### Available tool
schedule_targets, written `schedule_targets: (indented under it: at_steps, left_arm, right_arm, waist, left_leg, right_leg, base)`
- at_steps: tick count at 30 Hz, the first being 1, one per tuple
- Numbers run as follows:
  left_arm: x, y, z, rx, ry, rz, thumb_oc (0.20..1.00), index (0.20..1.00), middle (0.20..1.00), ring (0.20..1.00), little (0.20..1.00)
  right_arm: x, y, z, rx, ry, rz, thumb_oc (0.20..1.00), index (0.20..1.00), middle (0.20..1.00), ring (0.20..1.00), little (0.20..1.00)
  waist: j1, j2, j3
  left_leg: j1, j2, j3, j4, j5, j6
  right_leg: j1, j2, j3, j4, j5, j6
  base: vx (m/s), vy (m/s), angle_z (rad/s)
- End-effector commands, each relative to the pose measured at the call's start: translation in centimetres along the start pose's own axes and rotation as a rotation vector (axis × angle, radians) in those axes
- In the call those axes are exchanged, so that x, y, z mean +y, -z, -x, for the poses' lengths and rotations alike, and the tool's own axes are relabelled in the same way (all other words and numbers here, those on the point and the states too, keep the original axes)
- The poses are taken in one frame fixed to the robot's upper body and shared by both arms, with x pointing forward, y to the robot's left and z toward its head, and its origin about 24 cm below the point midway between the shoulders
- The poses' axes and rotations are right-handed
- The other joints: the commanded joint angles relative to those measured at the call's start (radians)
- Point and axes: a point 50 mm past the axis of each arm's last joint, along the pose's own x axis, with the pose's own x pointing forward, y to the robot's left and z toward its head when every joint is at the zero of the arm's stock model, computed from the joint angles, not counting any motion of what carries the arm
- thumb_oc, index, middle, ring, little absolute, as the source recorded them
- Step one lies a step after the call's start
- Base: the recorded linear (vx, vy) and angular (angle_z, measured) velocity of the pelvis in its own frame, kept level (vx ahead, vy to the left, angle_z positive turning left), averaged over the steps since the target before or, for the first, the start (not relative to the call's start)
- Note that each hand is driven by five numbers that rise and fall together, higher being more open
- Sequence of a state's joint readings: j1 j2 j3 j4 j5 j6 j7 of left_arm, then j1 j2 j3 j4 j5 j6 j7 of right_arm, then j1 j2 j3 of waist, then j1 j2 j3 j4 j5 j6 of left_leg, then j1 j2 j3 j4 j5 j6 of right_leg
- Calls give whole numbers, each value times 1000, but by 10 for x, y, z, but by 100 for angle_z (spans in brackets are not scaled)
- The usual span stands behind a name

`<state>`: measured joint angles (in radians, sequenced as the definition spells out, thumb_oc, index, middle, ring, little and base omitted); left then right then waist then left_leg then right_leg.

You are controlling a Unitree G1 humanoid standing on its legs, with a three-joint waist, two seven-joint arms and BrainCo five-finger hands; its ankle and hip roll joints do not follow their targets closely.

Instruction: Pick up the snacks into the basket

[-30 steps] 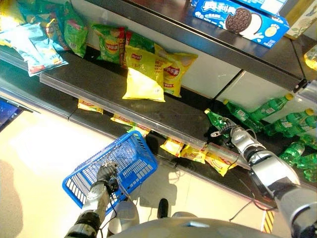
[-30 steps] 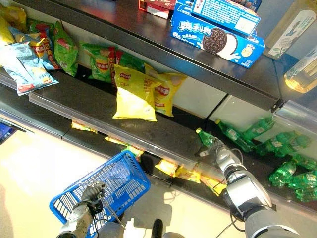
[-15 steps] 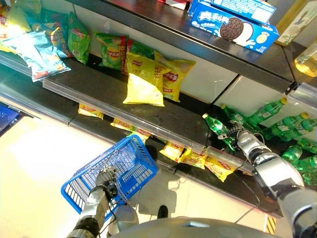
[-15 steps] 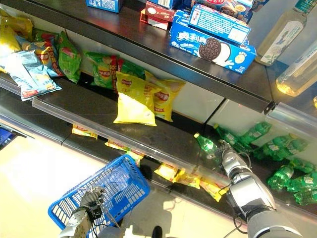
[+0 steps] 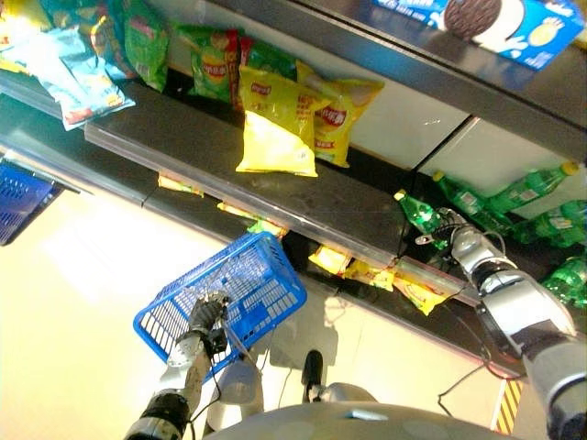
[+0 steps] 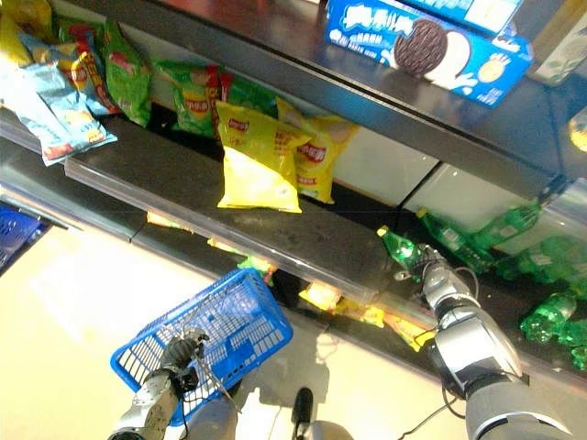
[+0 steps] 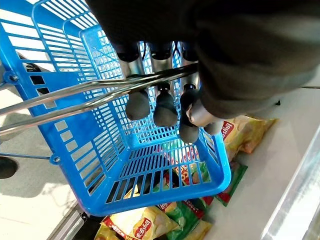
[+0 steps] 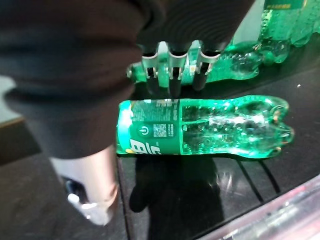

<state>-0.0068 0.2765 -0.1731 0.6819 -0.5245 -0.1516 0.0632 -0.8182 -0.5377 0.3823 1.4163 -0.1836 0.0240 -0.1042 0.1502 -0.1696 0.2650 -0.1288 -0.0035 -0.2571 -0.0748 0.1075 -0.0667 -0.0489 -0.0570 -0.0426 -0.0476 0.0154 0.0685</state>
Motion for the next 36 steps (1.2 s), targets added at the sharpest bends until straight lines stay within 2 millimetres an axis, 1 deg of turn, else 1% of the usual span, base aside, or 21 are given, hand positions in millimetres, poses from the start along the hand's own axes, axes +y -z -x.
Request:
schedule_targets:
  at_steps: [1,2,3,4,7,8,11,13,14,15,16,18,25,26,27,28,31,32,33,36]
  left_arm:
    - [-14,-40,-2,-190,95,-20,200,200,200,200,200]
    - [-15,-44,-2,-207,104,-19,200,200,200,200,200]
    - [-15,-44,-2,-207,105,-19,200,200,200,200,200]
    - [-18,-54,0,-248,123,-12,200,200,200,200,200]
    - [-24,-67,1,-304,154,-5,200,200,200,200,200]
    - [-24,-67,2,-304,154,-5,200,200,200,200,200]
    - [-32,-79,5,-355,190,12,200,200,200,200,200]
    - [-32,-79,5,-355,190,13,200,200,200,200,200]
    - [-39,-91,8,-408,223,28,200,200,200,200,200]
    - [-39,-91,8,-408,223,28,200,200,200,200,200]
    - [-43,-98,10,-436,243,37,200,200,200,200,200]
    - [-47,-108,13,-477,267,48,200,200,200,200,200]
    - [-54,-127,21,-559,306,92,200,200,200,200,200]
    - [-54,-131,23,-577,309,91,200,200,200,200,200]
    - [-54,-132,24,-583,311,91,200,200,200,200,200]
    - [-54,-132,24,-582,311,91,200,200,200,200,200]
    - [-52,-137,26,-604,308,105,200,200,200,200,200]
    - [-52,-138,27,-609,310,110,200,200,200,200,200]
    - [-52,-140,28,-618,308,121,200,200,200,200,200]
    - [-52,-141,29,-620,309,136,200,200,200,200,200]
  right_arm:
    - [-52,-9,-2,-8,129,15,1000,1000,1000,1000,1000]
    - [-55,-7,-1,-4,139,7,1000,1000,1000,1000,1000]
    - [-56,-7,-1,-4,139,7,1000,1000,1000,1000,1000]
    - [-66,-3,-1,6,167,-12,1000,1000,1000,1000,1000]
    - [-82,4,1,27,205,-41,1000,1000,1000,1000,1000]
    - [-82,4,1,27,205,-41,1000,1000,1000,1000,1000]
    - [-96,9,3,38,240,-77,1000,1000,1000,1000,1000]
    - [-97,9,3,38,240,-77,1000,1000,1000,1000,1000]
    - [-108,15,5,58,266,-89,1000,1000,1000,1000,1000]
    - [-108,15,5,58,266,-89,1000,1000,1000,1000,1000]
    - [-110,18,6,67,270,-96,1000,1000,1000,1000,1000]
    - [-112,20,7,77,272,-98,1000,1000,1000,1000,1000]
    - [-110,24,7,91,256,-137,1000,1000,1000,1000,1000]
    - [-108,22,6,87,247,-138,580,580,580,580,580]
    - [-106,22,6,87,239,-139,338,338,338,338,338]
    - [-106,22,6,87,238,-139,200,200,200,200,200]
    - [-99,19,4,79,213,-154,200,200,200,200,200]
    - [-98,16,4,73,208,-161,200,200,200,200,200]
    - [-97,9,3,55,207,-178,200,200,200,200,200]
    - [-92,5,2,43,196,-195,200,200,200,200,200]
  waist:
    - [26,3,35]
    - [28,9,43]
    - [28,9,42]
    - [36,22,59]
    - [47,44,81]
    - [46,44,81]
    - [56,61,95]
    - [55,62,95]
    - [63,77,108]
    - [62,77,108]
    - [63,87,115]
    - [66,94,121]
    - [74,113,144]
    - [75,115,147]
    - [74,117,147]
    - [74,116,146]
    - [70,117,144]
    - [69,117,143]
    - [65,117,141]
    - [61,116,138]
  left_leg:
    - [6,-97,-49,-13,-62,85]
    - [-2,-98,-57,-13,-57,84]
    - [-3,-99,-58,-13,-56,84]
    - [-22,-102,-69,-13,-46,81]
    - [-47,-107,-90,-13,-32,78]
    - [-47,-107,-91,-13,-32,78]
    - [-66,-113,-112,-13,-22,76]
    - [-66,-113,-113,-13,-22,76]
    - [-80,-117,-132,-13,-12,73]
    - [-81,-117,-133,-13,-12,73]
    - [-88,-118,-142,-13,-6,71]
    - [-95,-120,-153,-13,-3,69]
    - [-118,-121,-168,-13,11,65]
    - [-119,-121,-169,-13,11,65]
    - [-120,-120,-170,-13,12,65]
    - [-121,-120,-170,-13,12,65]
    - [-120,-116,-171,-13,11,64]
    - [-118,-115,-171,-13,11,65]
    - [-116,-113,-170,-13,11,65]
    - [-110,-112,-172,-13,10,65]
  right_leg:
    - [-93,-14,-43,140,-4,56]
    - [-101,-14,-51,142,-5,55]
    - [-102,-15,-52,143,-5,55]
    - [-115,-18,-65,146,-7,53]
    - [-129,-23,-87,149,-12,50]
    - [-130,-23,-88,149,-13,50]
    - [-141,-26,-106,152,-18,47]
    - [-142,-27,-107,152,-18,47]
    - [-153,-30,-125,162,-27,43]
    - [-153,-30,-126,163,-27,43]
    - [-160,-32,-137,170,-32,40]
    - [-165,-35,-147,173,-36,38]
    - [-191,-40,-166,193,-46,30]
    - [-194,-40,-166,197,-48,29]
    - [-197,-40,-165,199,-50,28]
    - [-198,-40,-165,200,-51,28]
    - [-203,-41,-162,209,-56,26]
    - [-205,-41,-161,213,-57,25]
    - [-206,-43,-161,220,-61,26]
    - [-203,-45,-162,224,-63,26]
  base:
    - [-52,-28,13]
    - [-38,-12,21]
    - [-47,-18,26]
    - [-37,-20,30]
    - [-27,-19,25]
    - [-3,-9,19]
    - [-8,-20,21]
    - [-16,-19,8]
    - [-21,-30,5]
    - [-36,-38,21]
    - [-23,-15,27]
    - [-26,-28,28]
    - [-19,-16,10]
    - [-19,-10,7]
    - [0,0,0]
    - [0,0,0]
    - [0,0,0]
    - [0,0,0]
    - [0,0,0]
    - [0,0,0]
